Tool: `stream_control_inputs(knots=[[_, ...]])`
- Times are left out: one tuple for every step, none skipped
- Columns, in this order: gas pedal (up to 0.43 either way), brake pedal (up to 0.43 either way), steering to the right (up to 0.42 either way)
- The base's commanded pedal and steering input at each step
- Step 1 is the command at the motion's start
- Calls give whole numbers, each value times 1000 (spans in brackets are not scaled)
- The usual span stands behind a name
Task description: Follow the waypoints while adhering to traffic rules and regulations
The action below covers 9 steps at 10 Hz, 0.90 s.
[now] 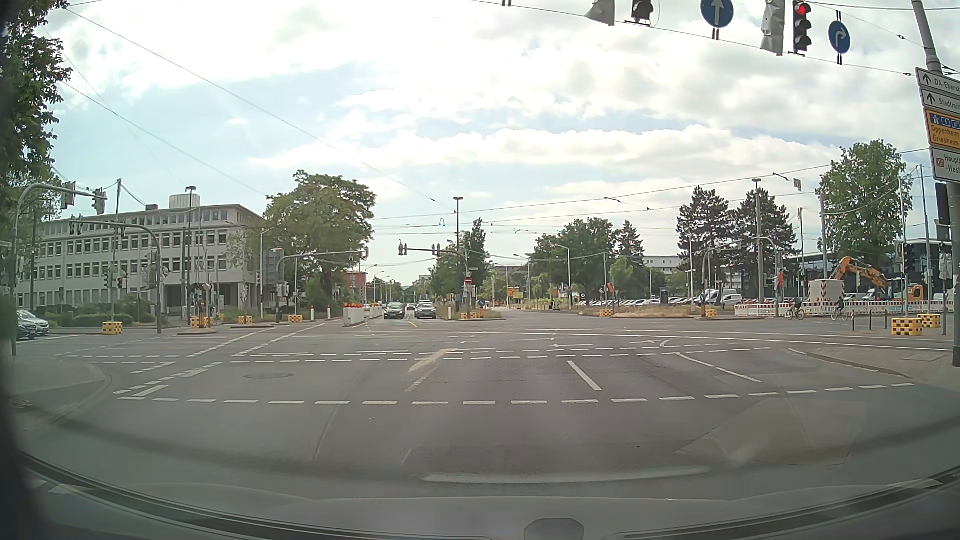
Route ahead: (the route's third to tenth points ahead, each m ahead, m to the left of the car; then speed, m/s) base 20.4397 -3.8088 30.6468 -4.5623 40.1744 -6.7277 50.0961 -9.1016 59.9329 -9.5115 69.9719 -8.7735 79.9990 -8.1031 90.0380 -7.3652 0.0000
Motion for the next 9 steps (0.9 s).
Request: stream_control_inputs(knots=[[0, 268, 19], [0, 268, 19], [0, 268, 19], [0, 268, 19], [0, 268, 19], [0, 268, 19], [0, 268, 19], [0, 268, 19], [0, 268, 19]])
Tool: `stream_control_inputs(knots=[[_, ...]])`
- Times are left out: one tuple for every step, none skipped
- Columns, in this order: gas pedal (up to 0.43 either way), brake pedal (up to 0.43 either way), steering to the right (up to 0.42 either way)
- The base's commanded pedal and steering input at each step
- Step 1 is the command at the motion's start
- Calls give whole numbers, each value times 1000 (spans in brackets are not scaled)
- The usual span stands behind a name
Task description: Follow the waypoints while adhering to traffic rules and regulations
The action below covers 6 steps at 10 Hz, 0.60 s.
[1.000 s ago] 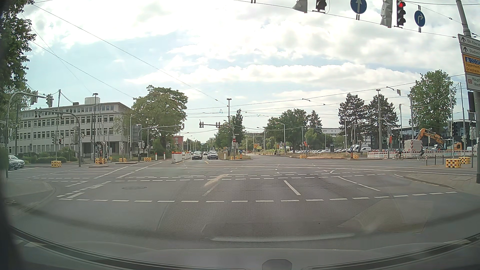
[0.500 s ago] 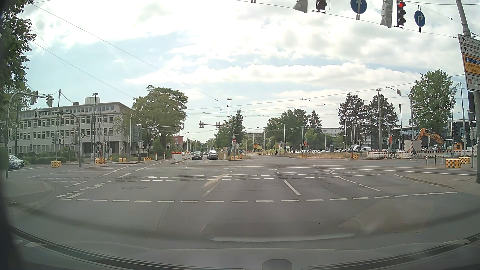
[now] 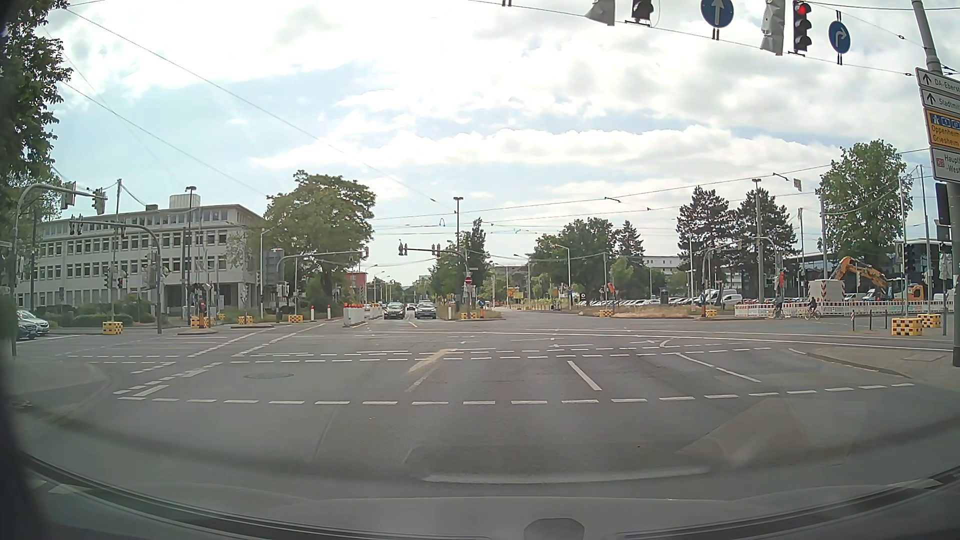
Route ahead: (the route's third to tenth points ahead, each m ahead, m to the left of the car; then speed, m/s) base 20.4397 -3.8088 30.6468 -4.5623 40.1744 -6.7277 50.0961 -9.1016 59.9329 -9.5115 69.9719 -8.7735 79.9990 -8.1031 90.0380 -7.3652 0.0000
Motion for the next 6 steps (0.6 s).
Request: stream_control_inputs(knots=[[0, 268, 19], [0, 262, 19], [0, 268, 19], [0, 268, 19], [0, 268, 19], [0, 268, 19]])
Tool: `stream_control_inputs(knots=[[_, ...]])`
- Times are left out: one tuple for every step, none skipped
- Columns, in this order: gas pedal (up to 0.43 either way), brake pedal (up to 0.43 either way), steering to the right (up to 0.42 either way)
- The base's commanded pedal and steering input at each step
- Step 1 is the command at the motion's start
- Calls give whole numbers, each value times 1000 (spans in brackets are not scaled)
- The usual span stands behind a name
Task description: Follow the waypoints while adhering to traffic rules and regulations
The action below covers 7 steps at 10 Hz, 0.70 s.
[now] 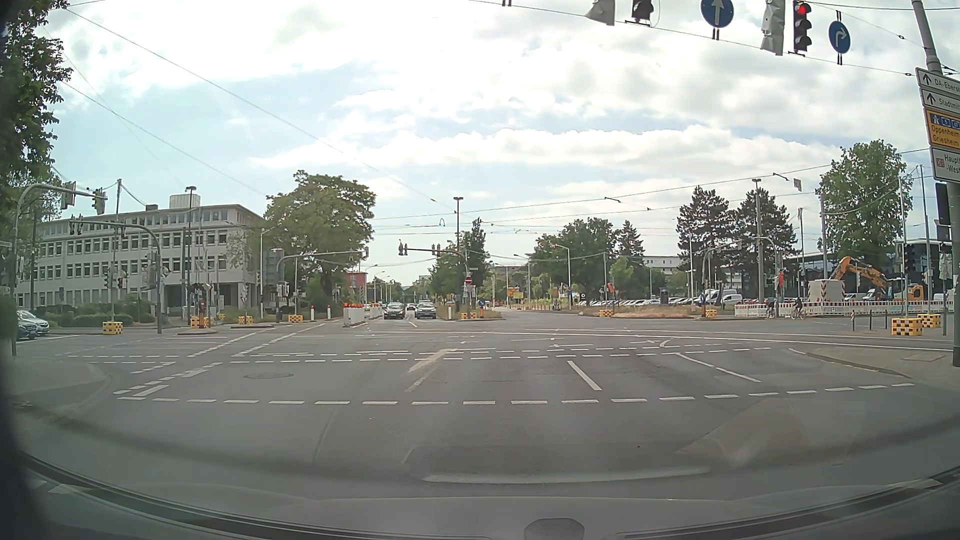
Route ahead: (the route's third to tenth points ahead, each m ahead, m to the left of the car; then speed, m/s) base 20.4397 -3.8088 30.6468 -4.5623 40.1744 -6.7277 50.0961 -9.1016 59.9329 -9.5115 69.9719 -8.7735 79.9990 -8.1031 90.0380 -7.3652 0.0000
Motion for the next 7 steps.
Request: stream_control_inputs(knots=[[0, 268, 19], [0, 268, 19], [0, 268, 19], [0, 268, 19], [0, 268, 19], [0, 268, 19], [0, 268, 19]])
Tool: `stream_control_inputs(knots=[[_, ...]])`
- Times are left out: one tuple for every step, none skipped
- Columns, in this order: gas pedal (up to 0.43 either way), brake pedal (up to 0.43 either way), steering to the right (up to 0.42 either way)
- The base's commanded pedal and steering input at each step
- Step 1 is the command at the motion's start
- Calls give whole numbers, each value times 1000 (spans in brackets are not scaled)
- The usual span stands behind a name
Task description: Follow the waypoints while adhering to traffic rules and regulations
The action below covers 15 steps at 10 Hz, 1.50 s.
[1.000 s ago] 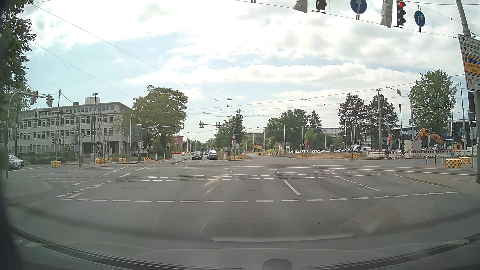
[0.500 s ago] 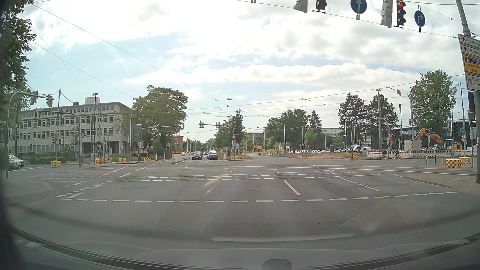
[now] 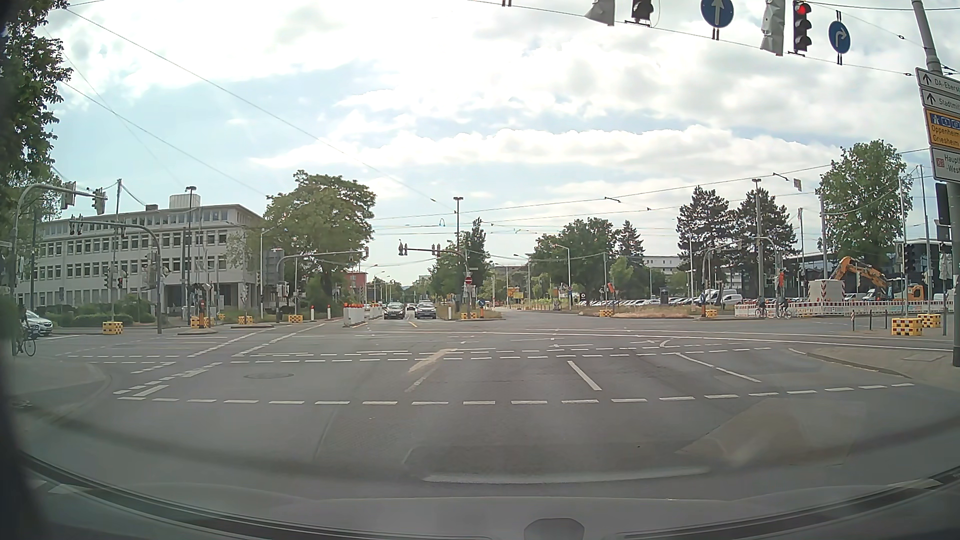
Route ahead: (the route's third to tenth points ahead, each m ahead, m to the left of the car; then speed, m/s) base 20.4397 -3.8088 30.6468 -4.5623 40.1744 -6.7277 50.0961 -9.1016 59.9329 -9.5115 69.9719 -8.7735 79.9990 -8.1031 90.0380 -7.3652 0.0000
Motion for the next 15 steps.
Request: stream_control_inputs(knots=[[0, 268, 19], [0, 268, 19], [0, 268, 19], [0, 268, 19], [0, 262, 19], [0, 268, 19], [0, 268, 19], [0, 262, 19], [0, 262, 19], [0, 268, 19], [0, 268, 19], [0, 268, 19], [0, 268, 19], [0, 268, 20], [0, 268, 19]])
